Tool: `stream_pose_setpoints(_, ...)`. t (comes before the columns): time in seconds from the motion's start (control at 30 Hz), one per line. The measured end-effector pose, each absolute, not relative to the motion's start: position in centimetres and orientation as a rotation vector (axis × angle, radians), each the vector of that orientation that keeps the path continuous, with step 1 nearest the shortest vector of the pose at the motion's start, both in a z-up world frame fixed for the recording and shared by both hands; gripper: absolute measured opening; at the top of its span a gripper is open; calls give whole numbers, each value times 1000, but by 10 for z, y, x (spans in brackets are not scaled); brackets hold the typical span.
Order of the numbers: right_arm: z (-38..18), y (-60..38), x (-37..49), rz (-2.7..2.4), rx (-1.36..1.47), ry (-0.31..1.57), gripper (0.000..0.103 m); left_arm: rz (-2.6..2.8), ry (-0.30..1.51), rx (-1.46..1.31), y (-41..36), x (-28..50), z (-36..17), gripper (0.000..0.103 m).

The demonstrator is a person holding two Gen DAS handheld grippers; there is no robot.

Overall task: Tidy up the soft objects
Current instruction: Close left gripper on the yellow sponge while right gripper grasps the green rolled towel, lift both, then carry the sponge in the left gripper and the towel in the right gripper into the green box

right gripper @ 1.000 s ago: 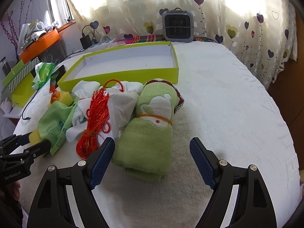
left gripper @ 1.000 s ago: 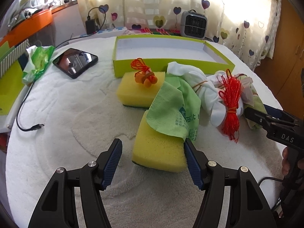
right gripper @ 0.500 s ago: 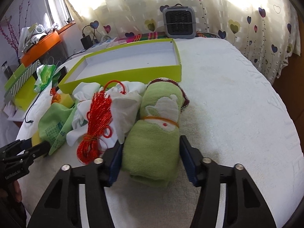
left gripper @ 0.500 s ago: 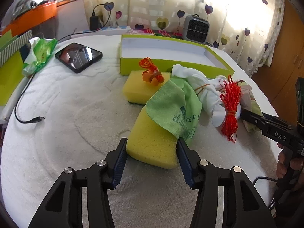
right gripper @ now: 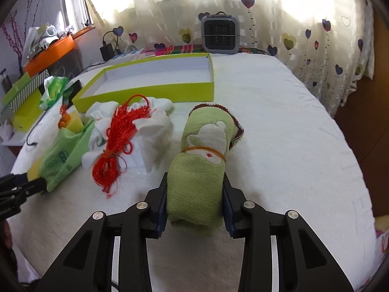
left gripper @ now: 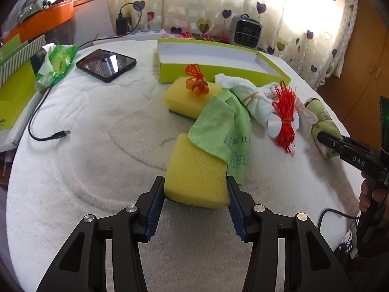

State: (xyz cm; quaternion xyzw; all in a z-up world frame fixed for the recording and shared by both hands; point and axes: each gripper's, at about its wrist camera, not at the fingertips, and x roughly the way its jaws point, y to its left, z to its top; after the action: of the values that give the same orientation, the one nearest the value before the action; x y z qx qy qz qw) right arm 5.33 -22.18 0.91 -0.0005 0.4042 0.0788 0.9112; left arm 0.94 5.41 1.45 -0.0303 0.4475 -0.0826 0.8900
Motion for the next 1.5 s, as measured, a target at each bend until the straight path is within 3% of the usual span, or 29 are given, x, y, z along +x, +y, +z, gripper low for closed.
stream_pose_setpoints(0.7, 5, -226, 38, 190, 20, 837, 38, -123, 926, -32, 61, 3, 12, 46)
stream_pose_setpoints(1.5, 53, -230, 67, 217, 16, 750, 38, -130, 770, -51, 71, 55, 84, 46)
